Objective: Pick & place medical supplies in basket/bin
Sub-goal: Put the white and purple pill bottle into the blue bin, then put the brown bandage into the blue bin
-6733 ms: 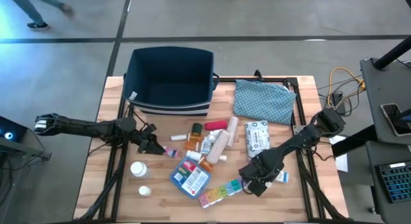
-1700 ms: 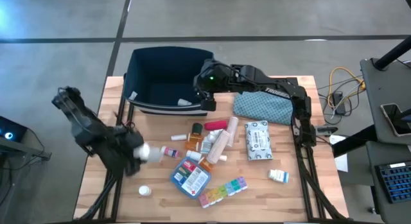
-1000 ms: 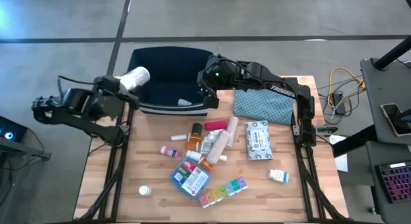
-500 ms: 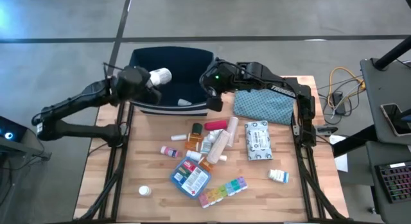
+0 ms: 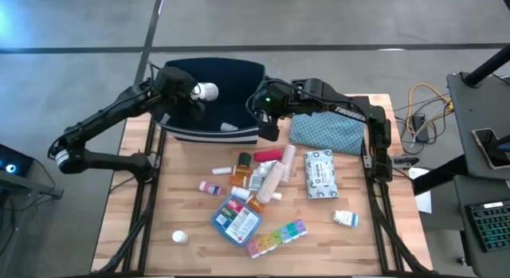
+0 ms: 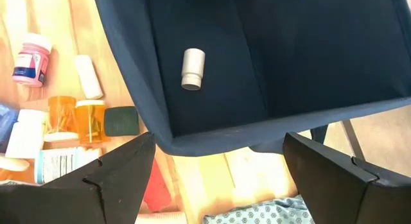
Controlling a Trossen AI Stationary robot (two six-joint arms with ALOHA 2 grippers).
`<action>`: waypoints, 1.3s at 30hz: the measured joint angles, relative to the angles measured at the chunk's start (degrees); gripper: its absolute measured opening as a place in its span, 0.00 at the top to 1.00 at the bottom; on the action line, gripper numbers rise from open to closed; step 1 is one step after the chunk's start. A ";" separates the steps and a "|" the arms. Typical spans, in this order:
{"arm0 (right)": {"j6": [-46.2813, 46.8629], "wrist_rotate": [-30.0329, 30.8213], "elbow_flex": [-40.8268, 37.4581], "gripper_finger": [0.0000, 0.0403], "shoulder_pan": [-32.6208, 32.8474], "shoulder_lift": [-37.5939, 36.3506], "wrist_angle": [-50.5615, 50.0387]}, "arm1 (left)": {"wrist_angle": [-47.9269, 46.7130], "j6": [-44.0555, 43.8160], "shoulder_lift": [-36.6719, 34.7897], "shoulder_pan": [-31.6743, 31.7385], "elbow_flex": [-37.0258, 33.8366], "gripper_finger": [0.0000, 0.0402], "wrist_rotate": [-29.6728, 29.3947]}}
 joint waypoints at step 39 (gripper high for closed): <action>1.60 2.16 -0.96 0.19 0.64 -5.81 -1.93 | -21.64 -17.00 -25.88 -14.37 -0.21 0.17 16.70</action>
